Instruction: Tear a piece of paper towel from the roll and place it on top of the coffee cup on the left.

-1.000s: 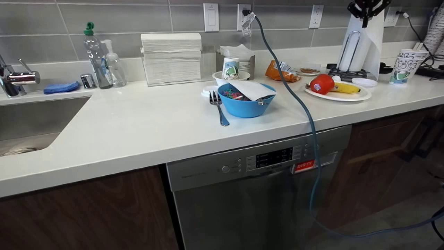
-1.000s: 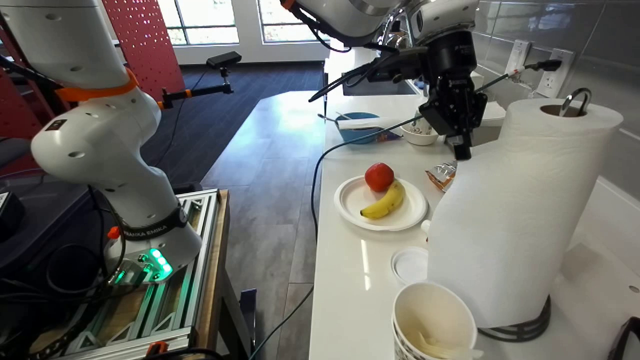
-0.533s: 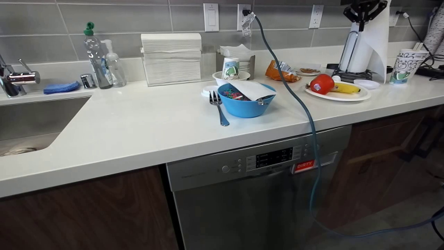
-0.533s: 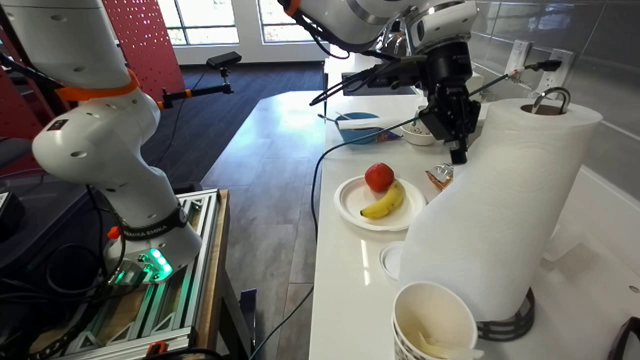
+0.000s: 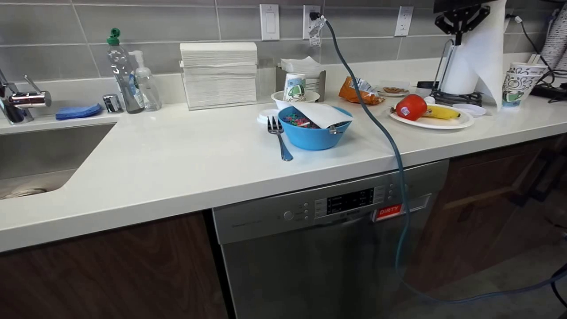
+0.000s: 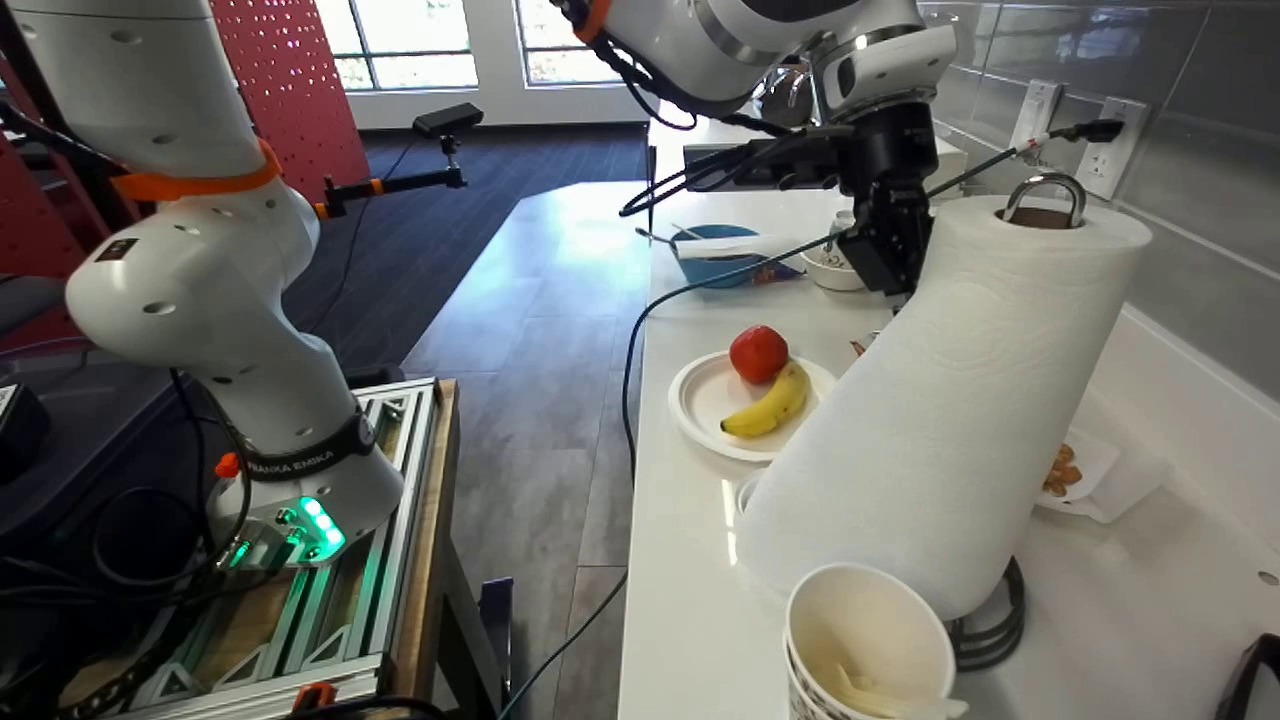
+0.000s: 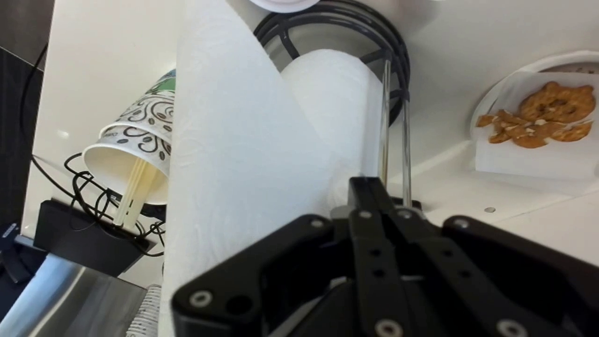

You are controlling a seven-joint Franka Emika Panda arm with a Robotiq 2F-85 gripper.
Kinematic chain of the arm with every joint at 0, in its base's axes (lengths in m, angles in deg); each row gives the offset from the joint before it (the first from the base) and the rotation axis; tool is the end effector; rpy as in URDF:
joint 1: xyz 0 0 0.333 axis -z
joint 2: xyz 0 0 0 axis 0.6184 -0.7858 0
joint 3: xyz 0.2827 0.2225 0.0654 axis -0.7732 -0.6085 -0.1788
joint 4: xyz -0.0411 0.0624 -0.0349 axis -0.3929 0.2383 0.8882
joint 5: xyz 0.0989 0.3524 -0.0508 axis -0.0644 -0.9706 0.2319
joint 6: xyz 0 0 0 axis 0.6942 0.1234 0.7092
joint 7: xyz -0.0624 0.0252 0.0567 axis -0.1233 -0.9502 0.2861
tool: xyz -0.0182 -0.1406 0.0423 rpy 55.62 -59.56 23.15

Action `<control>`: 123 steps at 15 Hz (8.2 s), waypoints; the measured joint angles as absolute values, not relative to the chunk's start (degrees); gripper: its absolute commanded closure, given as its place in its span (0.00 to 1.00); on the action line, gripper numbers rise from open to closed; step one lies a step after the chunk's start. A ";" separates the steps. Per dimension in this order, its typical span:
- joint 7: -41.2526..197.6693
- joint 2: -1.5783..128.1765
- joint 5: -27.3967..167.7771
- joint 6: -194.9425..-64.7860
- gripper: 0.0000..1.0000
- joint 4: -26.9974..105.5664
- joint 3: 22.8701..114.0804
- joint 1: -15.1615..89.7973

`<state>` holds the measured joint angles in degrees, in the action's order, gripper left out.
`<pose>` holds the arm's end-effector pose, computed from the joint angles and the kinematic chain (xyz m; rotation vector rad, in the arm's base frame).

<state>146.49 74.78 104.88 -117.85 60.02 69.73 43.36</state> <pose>0.5591 -0.1489 0.4671 2.2506 -1.3966 0.4897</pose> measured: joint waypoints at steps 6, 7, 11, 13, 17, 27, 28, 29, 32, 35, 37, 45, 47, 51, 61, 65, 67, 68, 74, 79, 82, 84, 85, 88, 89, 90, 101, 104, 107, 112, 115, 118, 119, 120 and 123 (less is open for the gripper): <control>143.32 74.46 103.72 -118.65 1.00 60.10 69.73 43.36; 142.58 74.36 103.24 -119.02 1.00 60.17 69.73 43.36; 139.63 73.32 100.51 -121.18 1.00 61.11 69.71 43.35; 138.37 72.61 99.17 -121.83 1.00 61.31 69.71 43.35; 136.37 71.61 97.10 -122.00 1.00 61.34 69.72 43.34; 133.43 73.15 87.73 -119.12 1.00 61.33 69.68 42.91; 132.75 74.38 85.12 -117.07 1.00 61.32 69.60 42.84; 132.28 75.86 82.67 -114.72 1.00 61.31 69.52 42.76; 131.90 80.95 76.93 -107.94 1.00 61.30 69.27 42.63; 131.91 84.55 73.76 -103.60 1.00 61.31 69.24 42.66; 131.97 85.77 72.37 -102.33 1.00 61.31 69.25 42.73; 131.92 86.46 69.91 -101.55 1.00 61.31 69.26 43.14; 131.92 86.48 69.57 -101.55 1.00 61.31 69.26 43.14; 128.93 86.49 67.31 -101.55 1.00 61.31 69.06 43.04; 127.18 83.97 60.59 -101.57 1.00 54.37 59.06 35.25; 130.14 79.55 60.43 -101.79 1.00 47.83 54.60 30.84; 131.83 76.53 61.19 -102.20 1.00 44.24 53.17 28.84; 132.95 74.81 61.78 -102.61 1.00 42.37 52.71 27.89; 139.83 63.46 67.70 -103.84 1.00 31.61 52.97 23.25; 145.96 55.94 69.78 -103.89 1.00 24.32 55.92 21.14; 149.06 51.95 70.65 -103.89 1.00 20.45 57.70 20.20; 151.63 49.43 71.14 -103.97 1.00 17.95 58.93 19.45; 152.75 48.15 71.35 -103.97 1.00 16.67 59.45 19.14; 155.74 44.30 72.33 -104.23 1.00 12.80 61.04 18.17; 156.69 43.01 72.75 -104.61 1.00 11.50 61.60 17.84; 157.55 41.74 73.06 -105.09 1.00 10.21 62.07 17.56; 162.99 31.46 75.16 -109.38 0.73 -0.74 66.45 16.17; 162.99 30.09 75.18 -109.37 0.53 -2.43 66.74 16.15; 162.99 29.58 75.18 -109.19 0.31 -3.74 66.74 16.11; 163.02 29.59 75.16 -108.09 0.00 -5.14 66.80 16.25; 163.11 29.59 75.15 -107.64 0.00 -5.40 66.82 16.43; 163.11 29.58 75.08 -107.63 0.00 -5.41 66.78 16.40; 163.11 29.58 74.98 -107.63 0.01 -5.45 66.69 16.40; 163.11 29.57 74.90 -107.63 0.00 -5.54 66.53 16.40; 161.80 29.39 74.79 -107.64 0.00 -6.40 65.92 16.40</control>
<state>161.80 29.39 74.79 -107.64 -6.40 65.92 16.40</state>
